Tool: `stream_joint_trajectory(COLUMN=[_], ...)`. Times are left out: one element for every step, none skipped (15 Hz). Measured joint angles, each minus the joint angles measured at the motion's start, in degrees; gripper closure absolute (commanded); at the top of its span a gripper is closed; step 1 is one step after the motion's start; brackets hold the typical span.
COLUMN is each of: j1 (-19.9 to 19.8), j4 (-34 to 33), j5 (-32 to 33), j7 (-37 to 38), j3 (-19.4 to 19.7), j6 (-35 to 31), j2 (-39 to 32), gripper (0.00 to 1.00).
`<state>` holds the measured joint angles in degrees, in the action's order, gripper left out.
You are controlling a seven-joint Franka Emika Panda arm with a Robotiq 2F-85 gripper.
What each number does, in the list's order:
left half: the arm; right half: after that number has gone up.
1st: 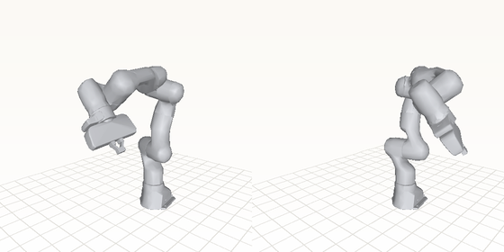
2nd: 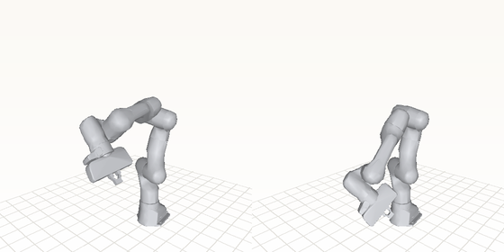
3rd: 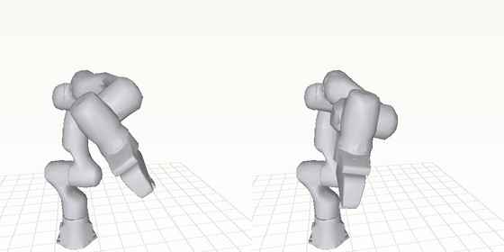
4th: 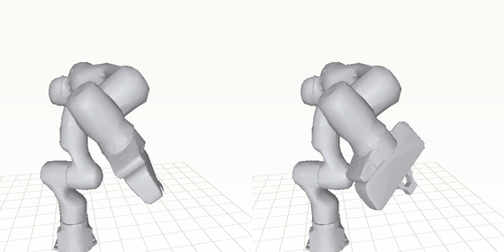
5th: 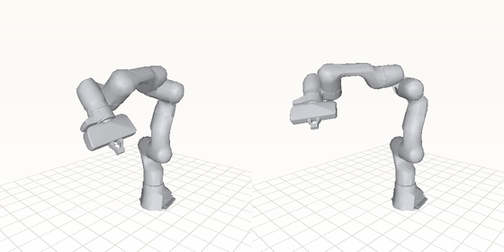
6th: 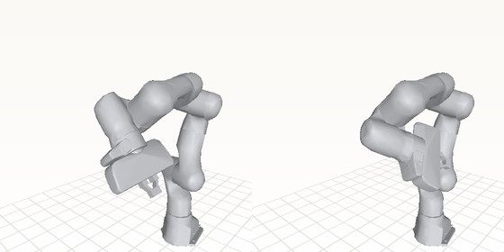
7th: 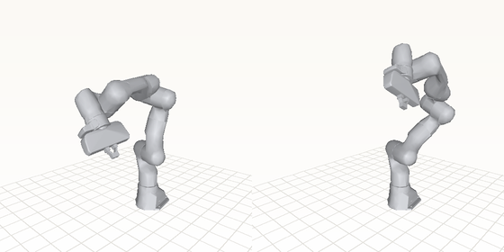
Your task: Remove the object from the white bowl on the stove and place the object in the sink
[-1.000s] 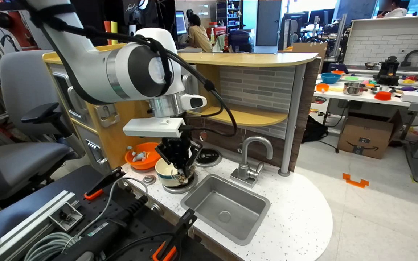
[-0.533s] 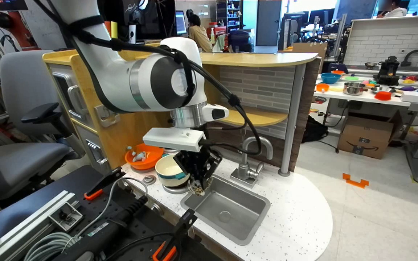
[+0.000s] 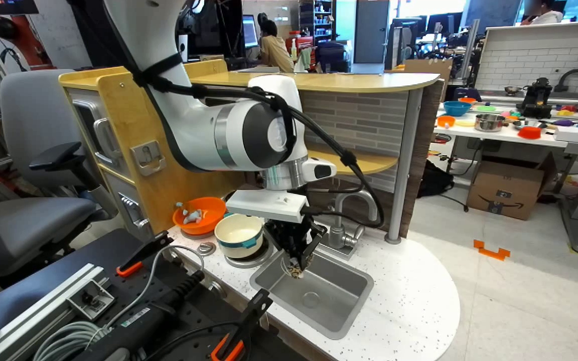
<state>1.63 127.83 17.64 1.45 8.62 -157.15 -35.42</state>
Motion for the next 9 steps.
stream_joint_trajectory(j1=[0.0,0.0,0.01,0.03,0.08,0.15,0.26,0.42,0.61], j4=[-0.97,-1.94,-2.9,-3.85,-4.78,-5.71,-6.63,-7.58,-8.52], j5=[0.0,0.0,0.0,0.0,0.0,0.0,0.0,0.0,0.01], j7=[0.0,0.0,0.0,0.0,0.0,-0.02,-0.02,-0.02,-0.02], j3=[0.24,0.39,0.49,0.52,0.56,0.57,0.57,0.62,0.68], j6=[-0.01,-0.01,0.0,0.0,0.0,0.0,0.03,0.08,0.13], j2=[-1.2,-2.43,-3.72,-5.05,-6.38,-7.74,-9.04,-10.31,-11.52], gripper=[0.97,0.97,0.97,0.97,0.97,0.97,0.97,0.97,0.97])
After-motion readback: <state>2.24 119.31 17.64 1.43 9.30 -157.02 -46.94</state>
